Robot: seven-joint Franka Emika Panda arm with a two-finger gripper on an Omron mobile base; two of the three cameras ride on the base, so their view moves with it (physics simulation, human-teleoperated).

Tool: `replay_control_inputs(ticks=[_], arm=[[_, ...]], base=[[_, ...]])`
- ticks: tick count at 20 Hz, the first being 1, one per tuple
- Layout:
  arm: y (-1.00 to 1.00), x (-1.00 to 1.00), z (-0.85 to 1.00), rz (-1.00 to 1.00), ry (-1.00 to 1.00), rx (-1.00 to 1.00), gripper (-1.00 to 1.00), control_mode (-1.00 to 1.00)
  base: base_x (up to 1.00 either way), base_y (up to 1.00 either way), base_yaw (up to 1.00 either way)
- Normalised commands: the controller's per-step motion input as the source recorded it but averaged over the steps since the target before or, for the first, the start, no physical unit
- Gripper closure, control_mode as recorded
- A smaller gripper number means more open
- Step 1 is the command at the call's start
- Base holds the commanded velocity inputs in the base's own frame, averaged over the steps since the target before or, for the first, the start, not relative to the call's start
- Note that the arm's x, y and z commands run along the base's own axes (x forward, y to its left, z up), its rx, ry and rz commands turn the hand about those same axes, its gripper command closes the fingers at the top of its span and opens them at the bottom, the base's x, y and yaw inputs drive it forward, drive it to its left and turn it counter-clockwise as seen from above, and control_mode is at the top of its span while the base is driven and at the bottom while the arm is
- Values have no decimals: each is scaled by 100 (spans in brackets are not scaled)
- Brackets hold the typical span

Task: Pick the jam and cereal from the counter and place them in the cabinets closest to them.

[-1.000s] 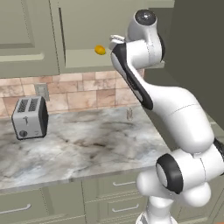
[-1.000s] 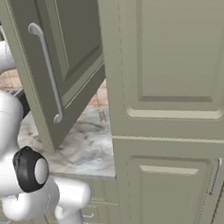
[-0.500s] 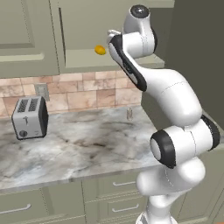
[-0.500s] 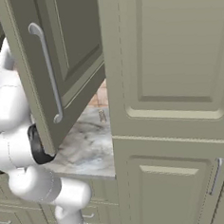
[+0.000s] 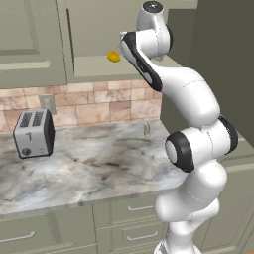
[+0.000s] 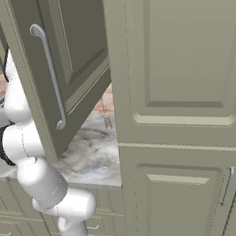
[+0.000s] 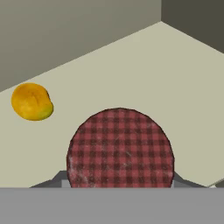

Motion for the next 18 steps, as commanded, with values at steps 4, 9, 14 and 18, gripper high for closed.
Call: replay_control_inputs(ticks=[4, 9, 14, 18], arm=[[0, 0, 0, 0, 0, 0, 100, -100], [0, 5, -20, 0, 2, -7, 100, -100], [0, 25, -15, 0, 1, -4, 100, -100], [0, 57, 2, 0, 4, 2, 100, -100]], base=[[0, 0, 0], [0, 0, 0], [0, 0, 0], [0, 0, 0]])
